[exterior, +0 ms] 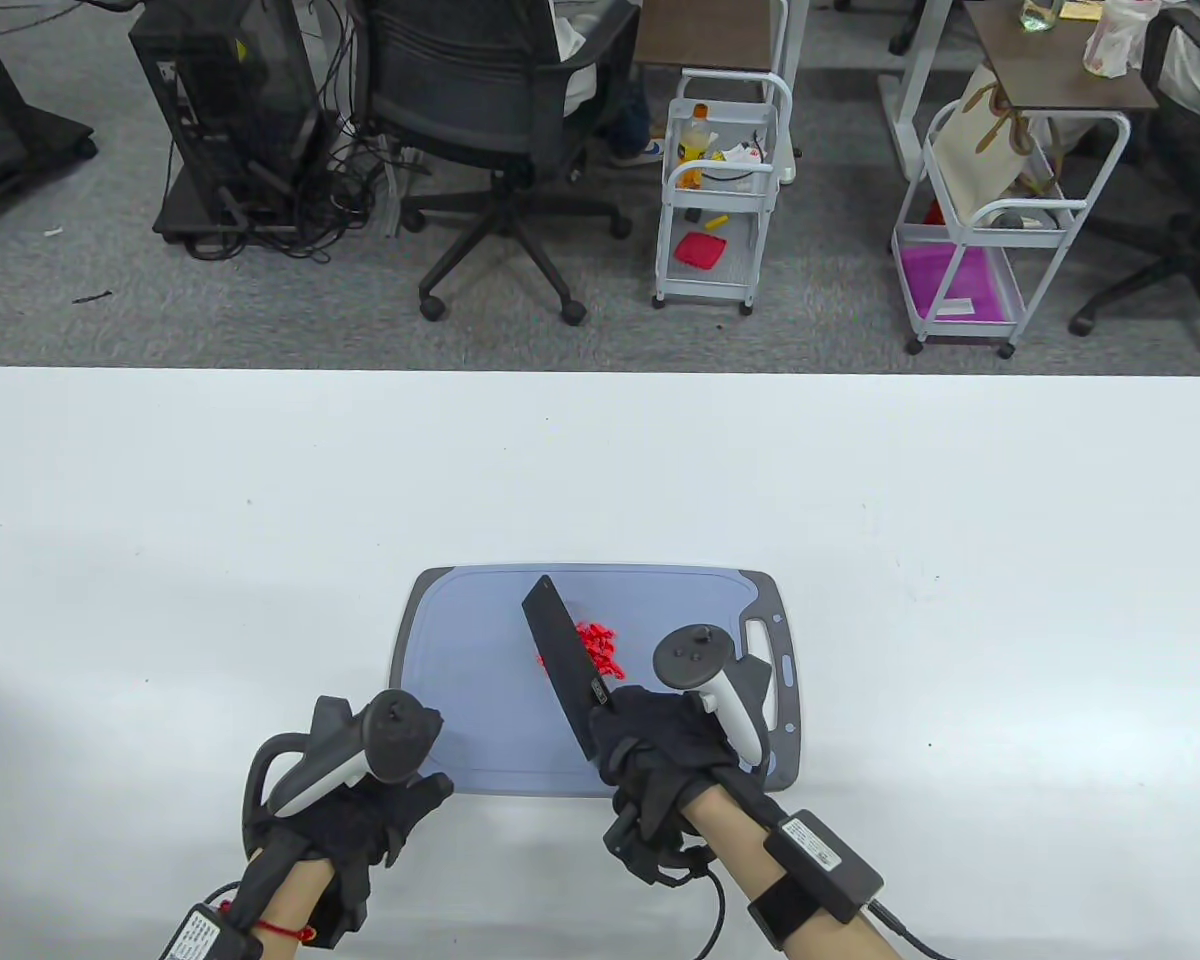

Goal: Chop plasticine discs into granules with repetitive downward strikes

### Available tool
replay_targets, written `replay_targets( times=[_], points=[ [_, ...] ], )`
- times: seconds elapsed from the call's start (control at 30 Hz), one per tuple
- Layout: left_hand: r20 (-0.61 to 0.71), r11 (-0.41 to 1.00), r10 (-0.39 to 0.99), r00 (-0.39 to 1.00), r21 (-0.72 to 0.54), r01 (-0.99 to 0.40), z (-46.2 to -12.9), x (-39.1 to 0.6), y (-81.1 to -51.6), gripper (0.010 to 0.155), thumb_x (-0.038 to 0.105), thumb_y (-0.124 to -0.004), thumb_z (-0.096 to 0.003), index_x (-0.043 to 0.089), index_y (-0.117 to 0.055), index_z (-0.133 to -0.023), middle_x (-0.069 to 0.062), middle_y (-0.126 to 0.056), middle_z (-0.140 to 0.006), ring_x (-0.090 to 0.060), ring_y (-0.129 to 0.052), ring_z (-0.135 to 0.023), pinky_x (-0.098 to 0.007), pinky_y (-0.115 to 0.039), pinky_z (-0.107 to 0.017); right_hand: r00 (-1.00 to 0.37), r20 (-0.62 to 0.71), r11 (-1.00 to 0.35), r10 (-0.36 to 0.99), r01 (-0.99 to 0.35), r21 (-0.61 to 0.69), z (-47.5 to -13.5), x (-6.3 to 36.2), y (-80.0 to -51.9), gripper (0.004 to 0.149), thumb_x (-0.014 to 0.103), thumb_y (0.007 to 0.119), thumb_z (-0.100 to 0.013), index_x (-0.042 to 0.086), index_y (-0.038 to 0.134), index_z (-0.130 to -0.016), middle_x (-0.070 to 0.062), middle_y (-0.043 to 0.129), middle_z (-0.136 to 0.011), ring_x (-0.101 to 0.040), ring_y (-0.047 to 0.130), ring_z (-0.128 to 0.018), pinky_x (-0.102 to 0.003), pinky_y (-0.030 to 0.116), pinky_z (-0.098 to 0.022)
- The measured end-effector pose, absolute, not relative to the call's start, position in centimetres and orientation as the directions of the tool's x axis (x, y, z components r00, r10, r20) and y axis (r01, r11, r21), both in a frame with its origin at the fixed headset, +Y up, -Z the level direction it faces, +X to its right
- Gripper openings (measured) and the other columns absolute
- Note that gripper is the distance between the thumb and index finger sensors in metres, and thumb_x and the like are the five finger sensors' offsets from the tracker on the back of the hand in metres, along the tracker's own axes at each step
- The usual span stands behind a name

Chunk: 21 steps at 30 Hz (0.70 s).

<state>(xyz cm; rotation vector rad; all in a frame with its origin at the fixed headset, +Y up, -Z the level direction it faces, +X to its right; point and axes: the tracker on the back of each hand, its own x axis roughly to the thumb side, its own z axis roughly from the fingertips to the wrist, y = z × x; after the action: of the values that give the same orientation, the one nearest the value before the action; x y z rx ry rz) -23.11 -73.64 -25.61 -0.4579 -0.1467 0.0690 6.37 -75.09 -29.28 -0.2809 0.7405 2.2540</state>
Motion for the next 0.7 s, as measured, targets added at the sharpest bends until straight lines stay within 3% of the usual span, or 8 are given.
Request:
replay_targets(
  times=[0.2, 0.27, 0.33, 0.47, 0.7],
  points=[
    [0.122, 0.891, 0.099, 0.988, -0.452, -0.033, -25.6, -23.1, -73.7, 0.075, 0.061, -0.064, -0.0442, 0.031, -0.055, -0.113, -0.012, -0.050, -0.126, -0.044, -0.067, -0.108, -0.065, -0.052, -0.075, -0.704, -0.369, -0.610, 0.607, -0.710, 0.352, -28.7, 8.6, -72.8, 0.049, 0.045, 0.078, -0.049, 0.018, 0.086, -0.090, -0.005, 0.099, -0.068, -0.026, 0.113, -0.028, -0.047, 0.091, -0.025],
    [0.121, 0.891, 0.098, 0.988, -0.453, -0.033, -25.6, -23.1, -73.7, 0.076, 0.061, -0.064, -0.0441, 0.031, -0.055, -0.113, -0.012, -0.050, -0.126, -0.044, -0.067, -0.108, -0.065, -0.052, -0.075, -0.751, -0.350, -0.689, 0.560, -0.657, 0.307, -28.8, 9.2, -72.2, 0.048, 0.045, 0.078, -0.049, 0.019, 0.087, -0.089, -0.006, 0.099, -0.068, -0.027, 0.113, -0.028, -0.047, 0.091, -0.025],
    [0.121, 0.891, 0.099, 0.988, -0.453, -0.033, -25.6, -23.1, -73.7, 0.076, 0.061, -0.064, -0.0441, 0.031, -0.055, -0.113, -0.012, -0.050, -0.126, -0.044, -0.067, -0.108, -0.065, -0.052, -0.075, -0.841, -0.328, -0.819, 0.430, -0.516, 0.251, -28.8, 9.6, -71.8, 0.049, 0.045, 0.078, -0.049, 0.019, 0.087, -0.089, -0.006, 0.099, -0.069, -0.027, 0.113, -0.028, -0.047, 0.091, -0.025],
    [0.124, 0.893, 0.100, 0.987, -0.449, -0.034, -25.6, -23.0, -73.6, 0.075, 0.061, -0.064, -0.0441, 0.031, -0.055, -0.113, -0.012, -0.050, -0.126, -0.044, -0.066, -0.108, -0.065, -0.052, -0.075, -0.939, -0.263, -0.931, 0.221, -0.283, 0.228, -28.7, 8.2, -72.7, 0.048, 0.045, 0.078, -0.049, 0.020, 0.089, -0.088, -0.007, 0.099, -0.070, -0.027, 0.114, -0.029, -0.047, 0.091, -0.026],
    [0.122, 0.890, 0.097, 0.988, -0.454, -0.031, -25.5, -23.1, -73.6, 0.076, 0.062, -0.064, -0.0440, 0.031, -0.055, -0.113, -0.012, -0.050, -0.126, -0.044, -0.067, -0.108, -0.065, -0.052, -0.075, -0.973, -0.142, -0.958, 0.182, -0.208, 0.200, -28.2, 5.2, -71.9, 0.047, 0.046, 0.079, -0.049, 0.022, 0.091, -0.088, -0.006, 0.100, -0.069, -0.026, 0.114, -0.028, -0.046, 0.091, -0.025]
  ],
)
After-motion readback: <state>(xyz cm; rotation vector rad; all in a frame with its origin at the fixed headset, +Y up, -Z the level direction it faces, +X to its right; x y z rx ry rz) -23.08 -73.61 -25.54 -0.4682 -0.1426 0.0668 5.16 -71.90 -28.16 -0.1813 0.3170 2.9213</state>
